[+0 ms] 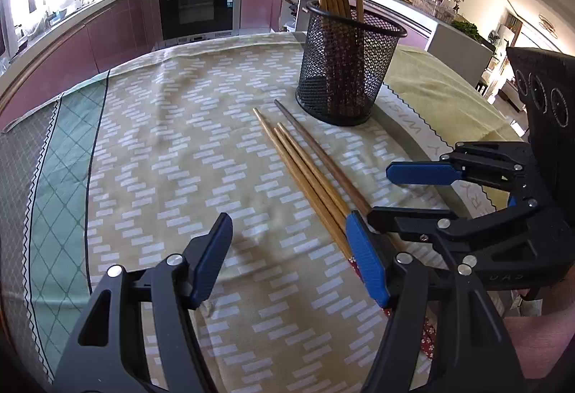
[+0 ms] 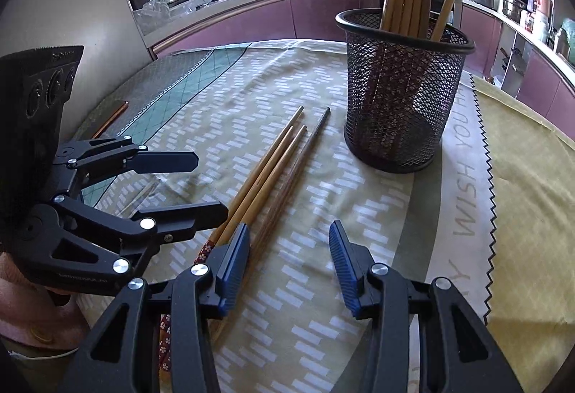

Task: Organize utensils
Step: 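Move the open right gripper back over the remaining chopsticks, then close the right gripper on one wooden chopstick from the row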

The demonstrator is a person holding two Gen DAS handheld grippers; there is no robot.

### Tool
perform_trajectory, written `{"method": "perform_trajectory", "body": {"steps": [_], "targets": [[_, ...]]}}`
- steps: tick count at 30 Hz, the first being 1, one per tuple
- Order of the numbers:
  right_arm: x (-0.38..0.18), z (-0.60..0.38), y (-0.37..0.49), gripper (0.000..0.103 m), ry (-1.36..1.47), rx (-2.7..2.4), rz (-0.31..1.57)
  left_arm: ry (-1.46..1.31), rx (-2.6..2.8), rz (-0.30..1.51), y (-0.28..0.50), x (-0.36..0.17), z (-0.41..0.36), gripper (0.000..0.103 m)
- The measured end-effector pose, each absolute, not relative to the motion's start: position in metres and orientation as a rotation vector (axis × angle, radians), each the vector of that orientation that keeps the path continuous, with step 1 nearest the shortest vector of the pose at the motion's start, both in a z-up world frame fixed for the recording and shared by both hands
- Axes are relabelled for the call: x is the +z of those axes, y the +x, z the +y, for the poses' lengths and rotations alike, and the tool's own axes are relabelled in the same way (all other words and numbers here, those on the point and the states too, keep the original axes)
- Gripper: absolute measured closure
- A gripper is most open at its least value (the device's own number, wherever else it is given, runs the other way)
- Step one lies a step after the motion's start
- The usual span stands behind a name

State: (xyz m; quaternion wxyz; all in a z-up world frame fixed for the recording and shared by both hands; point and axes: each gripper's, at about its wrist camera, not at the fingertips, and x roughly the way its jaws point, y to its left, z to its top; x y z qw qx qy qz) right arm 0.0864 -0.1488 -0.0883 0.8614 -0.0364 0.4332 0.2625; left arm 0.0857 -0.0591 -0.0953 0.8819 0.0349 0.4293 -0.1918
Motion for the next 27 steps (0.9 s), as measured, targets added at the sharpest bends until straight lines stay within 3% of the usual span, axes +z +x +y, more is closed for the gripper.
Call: {"method": "perform_trajectory", "body": {"steps": [7,20,27], "targets": [[-0.089,-0.151,0.088,0.06,-0.07,0.548,0.909,0.092,-0.38,0.907,0.09,-0.098,-0.063,0.038],[-0.089,-0.148,0.089,0.06,-0.083,0.541,0.9,0.101,-0.383,0.922,0.09,-0.097,-0.055,0.062],[-0.089,-0.136,0.1,0.07,-0.106,0.527,0.892,0.086,-0.369,0.921,0.097,-0.098,-0.057,0.07]]}}
